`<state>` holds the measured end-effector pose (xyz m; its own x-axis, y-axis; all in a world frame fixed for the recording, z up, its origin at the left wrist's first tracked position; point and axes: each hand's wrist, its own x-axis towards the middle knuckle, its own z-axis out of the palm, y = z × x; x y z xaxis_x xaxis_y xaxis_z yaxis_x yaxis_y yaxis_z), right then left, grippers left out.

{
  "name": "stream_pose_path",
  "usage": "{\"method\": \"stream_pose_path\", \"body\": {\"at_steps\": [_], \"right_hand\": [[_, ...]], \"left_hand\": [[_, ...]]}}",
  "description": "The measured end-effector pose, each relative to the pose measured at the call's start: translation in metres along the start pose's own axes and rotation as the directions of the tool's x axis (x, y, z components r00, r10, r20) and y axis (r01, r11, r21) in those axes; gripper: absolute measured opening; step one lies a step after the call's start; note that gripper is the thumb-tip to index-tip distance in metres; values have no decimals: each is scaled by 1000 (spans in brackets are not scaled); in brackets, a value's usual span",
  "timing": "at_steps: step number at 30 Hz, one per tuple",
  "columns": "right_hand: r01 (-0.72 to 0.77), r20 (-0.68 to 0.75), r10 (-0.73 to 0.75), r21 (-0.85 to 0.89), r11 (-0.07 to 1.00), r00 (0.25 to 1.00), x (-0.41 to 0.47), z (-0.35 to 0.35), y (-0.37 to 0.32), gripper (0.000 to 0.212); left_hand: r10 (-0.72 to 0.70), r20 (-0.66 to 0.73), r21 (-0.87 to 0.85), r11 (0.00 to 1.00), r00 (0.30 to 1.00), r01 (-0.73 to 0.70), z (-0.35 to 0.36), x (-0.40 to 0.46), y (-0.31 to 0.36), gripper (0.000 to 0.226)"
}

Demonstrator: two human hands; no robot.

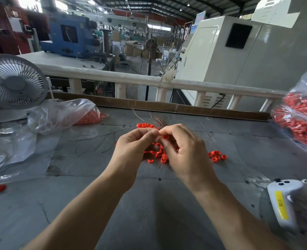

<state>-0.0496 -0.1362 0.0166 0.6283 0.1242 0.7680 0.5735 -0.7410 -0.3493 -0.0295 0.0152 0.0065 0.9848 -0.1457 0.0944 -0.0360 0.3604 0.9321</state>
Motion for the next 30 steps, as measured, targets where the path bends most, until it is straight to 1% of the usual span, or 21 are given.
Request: {"method": "stream_pose_path", "body": {"at_steps": [3, 8, 12, 16, 21, 23, 26, 28, 30], "right_hand": [[-14, 48, 12, 37, 999, 999, -2, 2, 2, 15], [-26, 123, 22, 29, 999, 992, -4, 3, 8, 18], [-99, 189, 89, 45, 994, 978, -6, 2, 14, 18], [-196, 240, 159, 138, 971, 958, -7, 3, 14, 14], [-193, 287, 142, 158, 968, 947, -7, 1, 12, 12], [-186, 248, 148, 135, 973, 957, -6, 0, 13, 11], [-238, 66, 235, 31, 971, 970, -2, -7, 24, 11], [-347, -47, 344, -79, 935, 938, 0, -15, 39, 10], [-490, -121, 475, -215, 845, 872, 1, -25, 58, 10]], "left_hand": [[34, -60, 44, 999, 998, -32, -2, 1, 0, 16], [25, -119, 95, 995, 993, -13, -5, 1, 3, 28], [87, -210, 164, 985, 974, -52, -10, 3, 4, 21], [138, -274, 223, 972, 952, -77, -13, 4, 1, 14], [173, -333, 234, 967, 927, -96, -14, 6, -1, 9], [159, -312, 217, 972, 937, -93, -13, 7, 0, 10], [103, -247, 208, 977, 964, -51, -13, 8, 2, 10], [73, -235, 267, 964, 969, -8, -13, 8, 2, 9], [80, -229, 381, 924, 970, 14, -13, 7, -1, 12]]}}
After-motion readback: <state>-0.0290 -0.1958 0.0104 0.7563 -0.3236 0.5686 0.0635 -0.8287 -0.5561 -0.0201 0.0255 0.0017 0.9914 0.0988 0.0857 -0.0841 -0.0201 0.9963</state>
